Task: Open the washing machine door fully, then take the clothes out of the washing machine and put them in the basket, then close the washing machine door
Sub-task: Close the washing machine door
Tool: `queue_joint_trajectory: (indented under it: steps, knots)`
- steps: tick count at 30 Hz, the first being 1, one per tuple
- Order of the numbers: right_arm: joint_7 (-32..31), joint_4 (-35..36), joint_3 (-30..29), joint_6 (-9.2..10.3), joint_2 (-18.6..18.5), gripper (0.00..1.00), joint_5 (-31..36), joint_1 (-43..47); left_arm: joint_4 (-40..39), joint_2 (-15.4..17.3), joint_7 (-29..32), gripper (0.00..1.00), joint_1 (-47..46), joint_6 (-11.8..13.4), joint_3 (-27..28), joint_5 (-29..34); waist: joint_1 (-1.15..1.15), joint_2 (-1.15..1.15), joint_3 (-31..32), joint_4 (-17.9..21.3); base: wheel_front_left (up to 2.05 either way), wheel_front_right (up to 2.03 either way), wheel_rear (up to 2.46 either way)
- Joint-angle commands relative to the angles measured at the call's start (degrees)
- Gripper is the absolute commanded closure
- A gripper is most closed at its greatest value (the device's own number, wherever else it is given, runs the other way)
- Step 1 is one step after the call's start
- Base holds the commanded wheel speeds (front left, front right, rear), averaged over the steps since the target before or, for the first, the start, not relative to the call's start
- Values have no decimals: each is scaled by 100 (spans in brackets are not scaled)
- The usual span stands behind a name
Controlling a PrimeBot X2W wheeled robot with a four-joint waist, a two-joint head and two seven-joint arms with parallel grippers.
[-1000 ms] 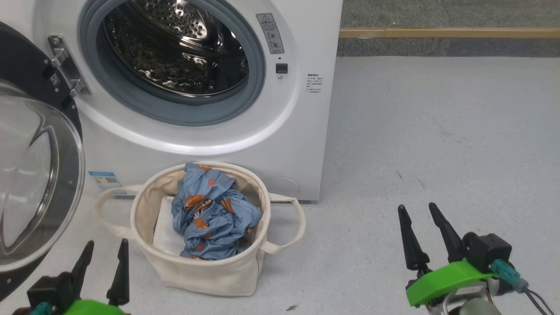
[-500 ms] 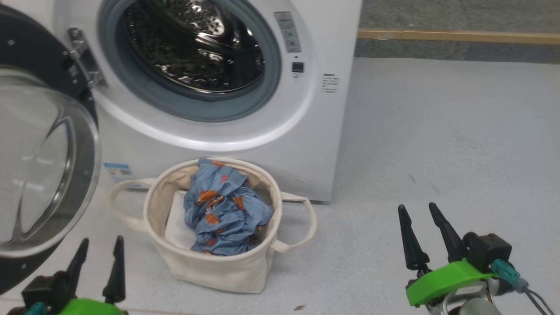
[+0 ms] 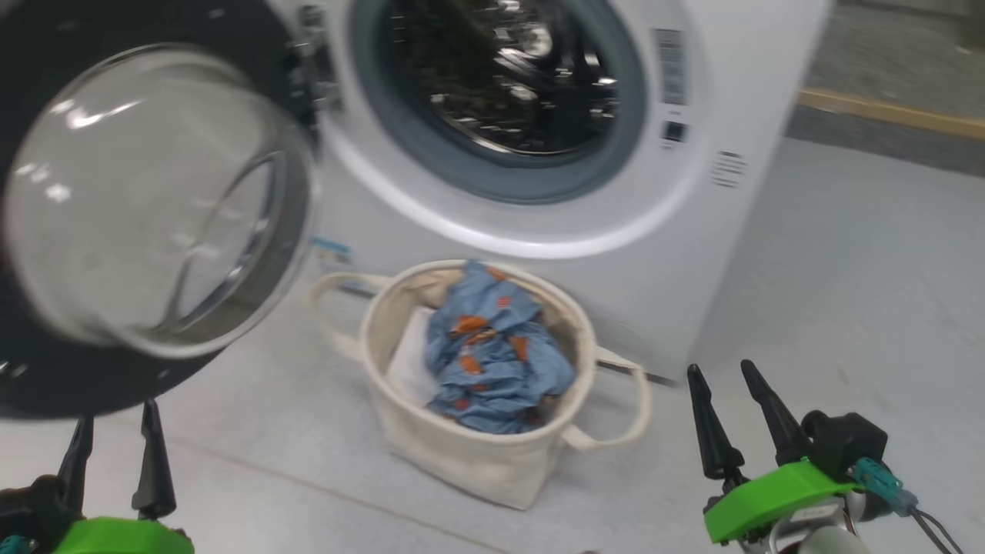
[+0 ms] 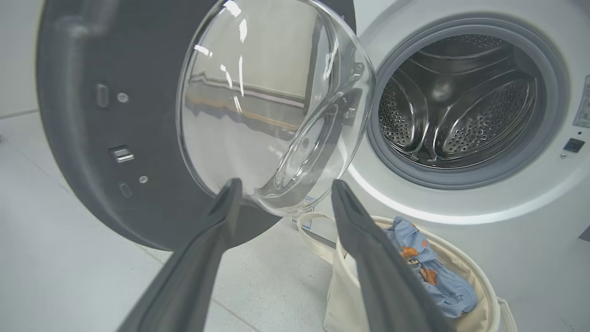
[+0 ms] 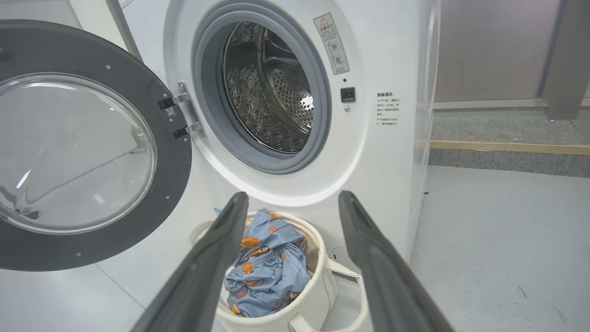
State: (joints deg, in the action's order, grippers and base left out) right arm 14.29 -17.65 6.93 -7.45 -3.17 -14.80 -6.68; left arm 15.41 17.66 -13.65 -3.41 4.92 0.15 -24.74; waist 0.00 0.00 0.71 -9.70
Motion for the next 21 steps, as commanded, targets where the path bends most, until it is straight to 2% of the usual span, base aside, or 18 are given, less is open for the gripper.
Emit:
queue_joint_trajectory:
  steps: [1,7,8,14,21]
  knots:
    - [71,157,168,-3,19,0,-51,-124,-257,204,-4,0,-133,51,272,-23,0,0,-3,-545,0,0,0]
    - [71,159,215,-3,24,0,-69,-150,-399,179,66,0,-110,144,321,-105,0,0,-12,-1265,0,0,0]
    - [71,159,215,-3,24,0,-69,-150,-399,179,66,0,-110,144,321,-105,0,0,-12,-1265,0,0,0]
    - [71,168,203,-3,27,0,-81,-115,-484,156,155,0,-115,197,285,-137,0,0,60,-1887,0,0,0]
    - [71,116,434,-3,28,0,-126,-292,-614,139,100,0,-5,282,421,-231,0,0,-37,-1990,0,0,0]
